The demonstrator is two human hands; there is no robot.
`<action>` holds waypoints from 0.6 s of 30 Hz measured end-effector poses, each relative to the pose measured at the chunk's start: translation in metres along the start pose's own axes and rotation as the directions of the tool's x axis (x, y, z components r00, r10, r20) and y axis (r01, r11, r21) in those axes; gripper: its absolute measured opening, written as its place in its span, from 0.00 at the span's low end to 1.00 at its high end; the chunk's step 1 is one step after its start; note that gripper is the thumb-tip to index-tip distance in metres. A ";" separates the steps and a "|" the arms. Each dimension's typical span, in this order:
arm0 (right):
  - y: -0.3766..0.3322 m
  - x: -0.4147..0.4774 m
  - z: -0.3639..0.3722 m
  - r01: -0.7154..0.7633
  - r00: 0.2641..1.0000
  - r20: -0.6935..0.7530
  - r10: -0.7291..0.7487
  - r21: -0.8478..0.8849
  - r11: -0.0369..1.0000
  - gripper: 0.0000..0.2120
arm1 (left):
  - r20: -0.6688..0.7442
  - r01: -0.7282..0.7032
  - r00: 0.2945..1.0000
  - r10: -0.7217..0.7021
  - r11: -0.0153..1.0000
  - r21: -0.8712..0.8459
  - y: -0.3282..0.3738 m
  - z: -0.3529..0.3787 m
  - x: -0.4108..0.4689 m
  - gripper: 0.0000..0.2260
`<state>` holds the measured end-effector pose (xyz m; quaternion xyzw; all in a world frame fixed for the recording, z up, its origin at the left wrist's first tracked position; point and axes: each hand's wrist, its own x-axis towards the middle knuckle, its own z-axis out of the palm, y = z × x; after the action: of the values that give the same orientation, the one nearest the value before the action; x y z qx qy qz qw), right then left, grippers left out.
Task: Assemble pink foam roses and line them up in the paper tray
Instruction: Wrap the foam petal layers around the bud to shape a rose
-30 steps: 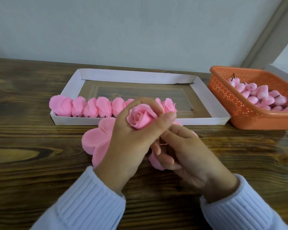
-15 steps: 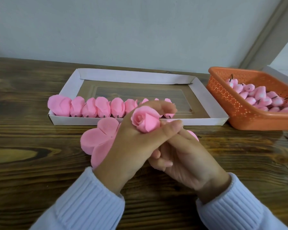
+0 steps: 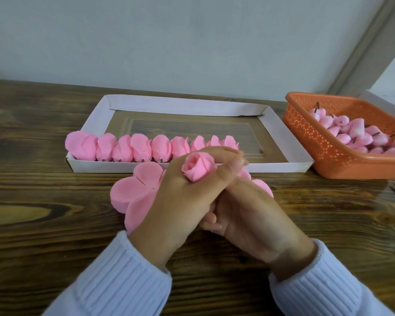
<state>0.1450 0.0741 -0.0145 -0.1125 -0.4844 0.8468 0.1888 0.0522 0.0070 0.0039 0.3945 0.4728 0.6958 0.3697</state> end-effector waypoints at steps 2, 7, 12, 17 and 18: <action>0.000 -0.001 0.001 0.017 1.000 0.017 -0.018 0.051 0.999 0.17 | -0.012 -0.005 1.000 0.005 1.000 0.019 0.001 0.000 0.000 0.10; -0.004 -0.003 0.004 0.054 0.997 0.045 -0.058 0.095 0.994 0.14 | -0.025 -0.016 1.000 0.016 1.000 -0.011 0.001 0.000 0.001 0.10; -0.001 0.000 0.001 -0.004 1.000 -0.009 0.004 -0.001 1.000 0.18 | 0.037 -0.040 0.999 0.038 0.998 0.055 0.002 -0.001 0.001 0.06; -0.002 -0.002 0.005 0.100 0.993 0.055 -0.105 0.099 0.990 0.14 | -0.008 -0.049 0.999 0.049 0.999 0.020 0.002 -0.003 0.003 0.06; -0.002 -0.002 0.005 0.091 0.994 0.050 -0.095 0.092 0.992 0.14 | 0.015 -0.058 0.998 0.058 0.998 0.027 0.002 -0.003 0.002 0.05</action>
<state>0.1457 0.0707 -0.0099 -0.0582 -0.4557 0.8607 0.2197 0.0487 0.0076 0.0056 0.4180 0.4681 0.6970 0.3471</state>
